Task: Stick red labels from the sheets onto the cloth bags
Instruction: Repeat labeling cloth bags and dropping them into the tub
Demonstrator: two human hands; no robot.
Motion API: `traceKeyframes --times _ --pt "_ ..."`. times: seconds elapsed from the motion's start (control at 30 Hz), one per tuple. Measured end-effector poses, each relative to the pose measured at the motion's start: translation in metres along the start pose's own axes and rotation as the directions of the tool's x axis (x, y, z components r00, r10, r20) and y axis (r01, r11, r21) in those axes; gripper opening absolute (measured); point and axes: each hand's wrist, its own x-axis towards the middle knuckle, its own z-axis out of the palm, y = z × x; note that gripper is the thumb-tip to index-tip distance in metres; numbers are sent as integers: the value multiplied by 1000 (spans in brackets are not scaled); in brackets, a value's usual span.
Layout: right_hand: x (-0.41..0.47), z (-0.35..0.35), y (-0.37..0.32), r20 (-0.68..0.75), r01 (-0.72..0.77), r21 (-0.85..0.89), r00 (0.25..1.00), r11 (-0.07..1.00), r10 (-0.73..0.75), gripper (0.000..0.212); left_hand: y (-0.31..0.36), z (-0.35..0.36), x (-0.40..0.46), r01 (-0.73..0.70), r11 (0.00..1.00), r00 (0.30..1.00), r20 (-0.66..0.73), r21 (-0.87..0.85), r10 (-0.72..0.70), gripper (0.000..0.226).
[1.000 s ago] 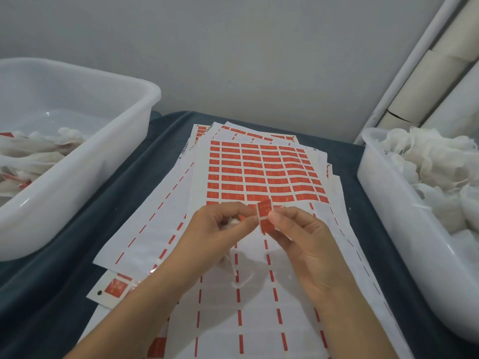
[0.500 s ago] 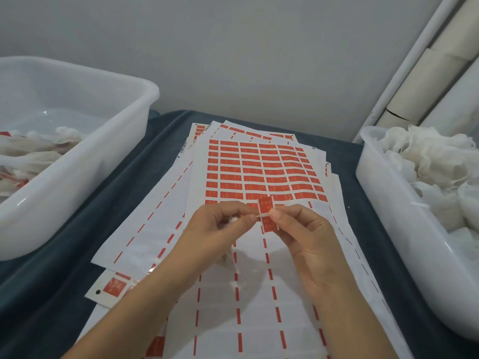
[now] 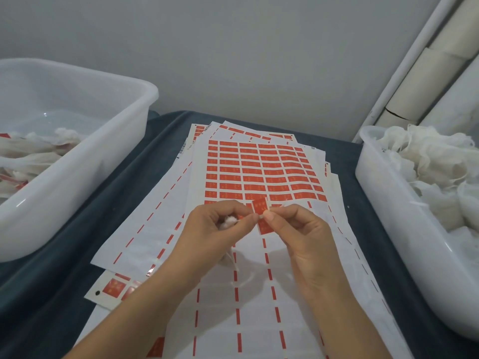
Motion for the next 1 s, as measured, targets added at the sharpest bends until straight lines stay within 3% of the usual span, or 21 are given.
traceKeyframes --times 0.23,0.4,0.47,0.53,0.63,0.77,1.0 --pt "-4 11 2 -87 76 4 993 997 -76 18 2 -1 2 74 991 996 -50 -110 -80 11" --pt "1 2 -3 -215 10 6 977 1000 -9 50 5 -6 2 183 959 978 -56 -215 -200 20" --pt "2 -3 -4 -152 -78 69 984 995 87 47 7 -7 1 186 956 981 -17 -226 -195 25" --pt "3 -1 -3 15 -197 169 980 966 197 41 8 -6 1 192 959 980 -8 -210 -198 25" --pt "2 2 -3 137 -258 190 962 947 235 28 7 -5 1 202 962 978 -15 -184 -208 12" --pt "3 0 -2 106 -208 205 976 956 190 22 6 -4 0 186 971 982 -7 -152 -190 10" --pt "3 -1 -1 -26 -72 -15 997 997 72 23 3 -4 0 139 984 990 -4 -114 -140 9"
